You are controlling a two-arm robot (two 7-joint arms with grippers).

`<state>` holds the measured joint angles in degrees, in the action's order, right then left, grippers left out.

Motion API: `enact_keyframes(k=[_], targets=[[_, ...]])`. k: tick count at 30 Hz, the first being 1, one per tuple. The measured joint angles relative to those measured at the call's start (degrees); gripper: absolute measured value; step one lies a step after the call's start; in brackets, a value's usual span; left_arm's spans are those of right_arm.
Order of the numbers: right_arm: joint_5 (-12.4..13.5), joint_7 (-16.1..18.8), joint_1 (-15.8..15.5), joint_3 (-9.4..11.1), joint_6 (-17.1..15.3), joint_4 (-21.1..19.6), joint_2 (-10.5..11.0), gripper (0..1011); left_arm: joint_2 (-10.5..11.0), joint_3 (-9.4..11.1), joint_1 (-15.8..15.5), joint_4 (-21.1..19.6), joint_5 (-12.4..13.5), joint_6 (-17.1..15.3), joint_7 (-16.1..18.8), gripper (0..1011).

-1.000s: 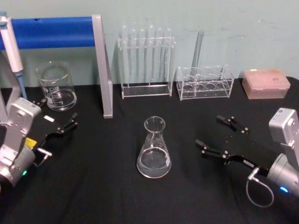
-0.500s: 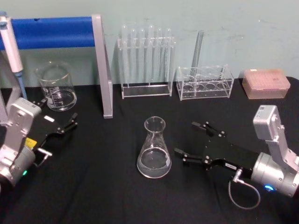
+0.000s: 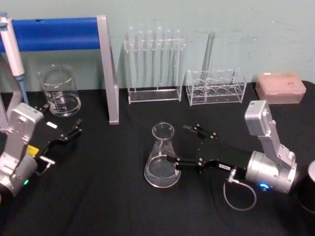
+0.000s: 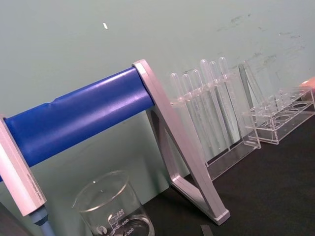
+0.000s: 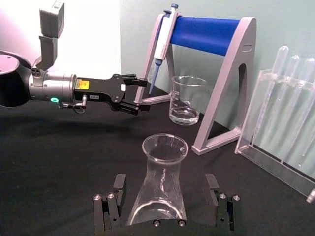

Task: Grasp the erlenmeyer flask with one hand, shake it three times, then place it back.

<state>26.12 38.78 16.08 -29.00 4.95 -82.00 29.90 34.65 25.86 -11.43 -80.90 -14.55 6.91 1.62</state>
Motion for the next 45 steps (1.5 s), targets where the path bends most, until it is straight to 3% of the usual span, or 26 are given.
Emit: enact_keyframes(k=[25,45], targets=[[0.0,2.7,6.0,-3.3,0.4,6.9,-3.9,1003,0.0,0.0,0.0,0.0,0.0,0.0,0.0,1001],[-0.2,2.3,6.6,-3.9,-0.4,7.5,-4.3,1003,0.0,0.0,0.0,0.0,0.0,0.0,0.0,1001]])
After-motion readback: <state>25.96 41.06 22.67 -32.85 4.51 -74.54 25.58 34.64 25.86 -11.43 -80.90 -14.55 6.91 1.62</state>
